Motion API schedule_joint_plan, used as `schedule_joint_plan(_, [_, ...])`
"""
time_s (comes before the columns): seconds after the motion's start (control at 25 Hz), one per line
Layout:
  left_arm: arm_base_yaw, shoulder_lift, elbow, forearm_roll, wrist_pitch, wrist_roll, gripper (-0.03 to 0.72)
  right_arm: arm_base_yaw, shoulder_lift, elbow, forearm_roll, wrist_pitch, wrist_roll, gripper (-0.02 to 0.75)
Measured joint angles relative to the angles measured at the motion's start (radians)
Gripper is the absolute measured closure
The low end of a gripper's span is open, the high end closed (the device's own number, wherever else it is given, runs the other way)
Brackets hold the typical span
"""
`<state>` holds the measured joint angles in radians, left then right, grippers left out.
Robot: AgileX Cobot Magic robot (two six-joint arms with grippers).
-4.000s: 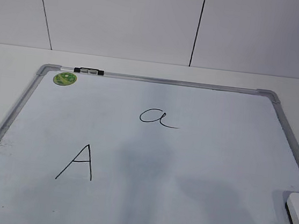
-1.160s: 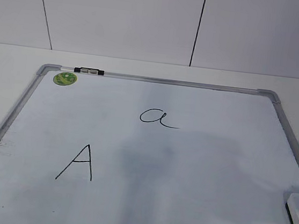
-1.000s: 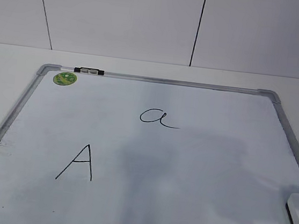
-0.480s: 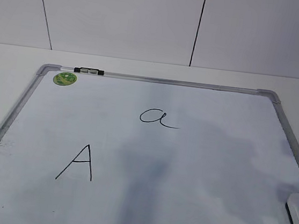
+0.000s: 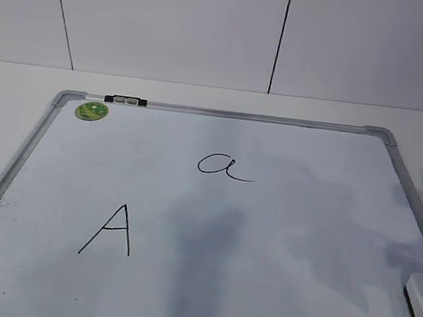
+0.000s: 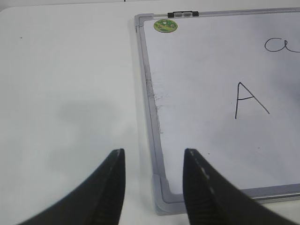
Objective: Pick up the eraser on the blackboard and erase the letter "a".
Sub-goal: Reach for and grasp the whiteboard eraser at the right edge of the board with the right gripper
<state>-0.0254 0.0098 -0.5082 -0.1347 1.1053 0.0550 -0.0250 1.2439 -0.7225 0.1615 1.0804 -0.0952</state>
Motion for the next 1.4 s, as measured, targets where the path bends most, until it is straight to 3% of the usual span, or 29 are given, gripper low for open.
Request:
schedule_joint_plan(0.4, [0.000,0.000,0.000,0.000,0.000,0.000,0.381,0.002,0.017,0.000,0.069,0.021,-0.019,0.157])
schedule_joint_plan(0.64, [0.000,0.000,0.000,0.000,0.000,0.000,0.381,0.021,0.021,0.000,0.016,0.038,0.003,0.157])
schedule_joint_plan(0.96, [0.000,0.000,0.000,0.000,0.000,0.000,0.381,0.168,0.021,0.000,-0.084,0.040,0.158,0.158])
schedule_joint_plan(1.2, [0.000,0.000,0.000,0.000,0.000,0.000,0.381,0.174,0.021,0.000,-0.097,0.027,0.179,0.155])
schedule_joint_plan(1.4, [0.000,0.000,0.000,0.000,0.000,0.000,0.381,0.174,0.021,0.000,-0.139,0.008,0.232,0.098])
